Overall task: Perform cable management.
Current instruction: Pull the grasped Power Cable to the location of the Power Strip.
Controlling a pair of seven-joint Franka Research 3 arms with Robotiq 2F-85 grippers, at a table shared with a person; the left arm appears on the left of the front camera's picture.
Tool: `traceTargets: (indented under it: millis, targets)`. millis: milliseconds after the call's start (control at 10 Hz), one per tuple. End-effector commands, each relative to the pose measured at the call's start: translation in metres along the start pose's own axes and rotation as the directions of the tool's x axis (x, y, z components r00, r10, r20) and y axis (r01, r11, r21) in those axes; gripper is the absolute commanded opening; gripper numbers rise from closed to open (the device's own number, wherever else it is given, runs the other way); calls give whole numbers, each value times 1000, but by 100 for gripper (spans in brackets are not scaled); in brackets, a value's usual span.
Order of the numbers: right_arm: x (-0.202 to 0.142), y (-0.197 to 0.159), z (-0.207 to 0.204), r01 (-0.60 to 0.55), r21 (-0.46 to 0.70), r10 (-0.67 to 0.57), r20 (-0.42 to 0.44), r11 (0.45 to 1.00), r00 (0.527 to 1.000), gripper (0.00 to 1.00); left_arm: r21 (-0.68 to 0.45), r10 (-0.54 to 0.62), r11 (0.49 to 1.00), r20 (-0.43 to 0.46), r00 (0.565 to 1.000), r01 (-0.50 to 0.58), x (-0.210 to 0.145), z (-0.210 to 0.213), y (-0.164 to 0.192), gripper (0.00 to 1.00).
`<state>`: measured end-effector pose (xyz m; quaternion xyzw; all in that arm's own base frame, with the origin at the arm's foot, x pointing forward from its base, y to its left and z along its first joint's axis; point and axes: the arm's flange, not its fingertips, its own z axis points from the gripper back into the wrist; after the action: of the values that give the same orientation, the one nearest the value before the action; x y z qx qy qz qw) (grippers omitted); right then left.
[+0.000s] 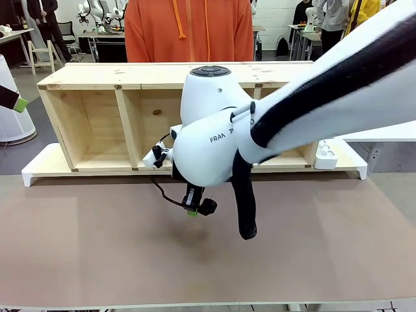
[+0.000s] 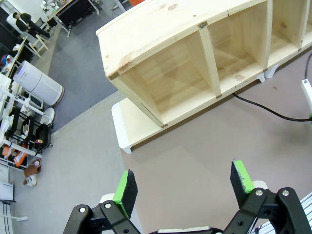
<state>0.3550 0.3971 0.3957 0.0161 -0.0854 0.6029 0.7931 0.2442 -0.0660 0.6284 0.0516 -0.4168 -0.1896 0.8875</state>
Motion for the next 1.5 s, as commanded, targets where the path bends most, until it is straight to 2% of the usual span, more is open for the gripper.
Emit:
traceTargets:
  millis: [0, 400, 1100, 1400]
  targets:
    - [-20, 25, 9, 35, -57, -34, 33, 998, 999, 16, 4, 1, 1000, 4, 1000, -1, 0, 1, 0, 100]
    - [-59, 57, 30, 138, -149, -122, 111, 979, 986, 16, 4, 1, 1000, 4, 1000, -1, 0, 1, 0, 100]
    - [-141, 92, 38, 401, -192, -352, 245, 896, 903, 16, 4, 1, 1000, 4, 1000, -1, 0, 1, 0, 100]
    - [-151, 89, 34, 415, -180, -358, 279, 892, 891, 16, 4, 1, 1000, 4, 1000, -1, 0, 1, 0, 100]
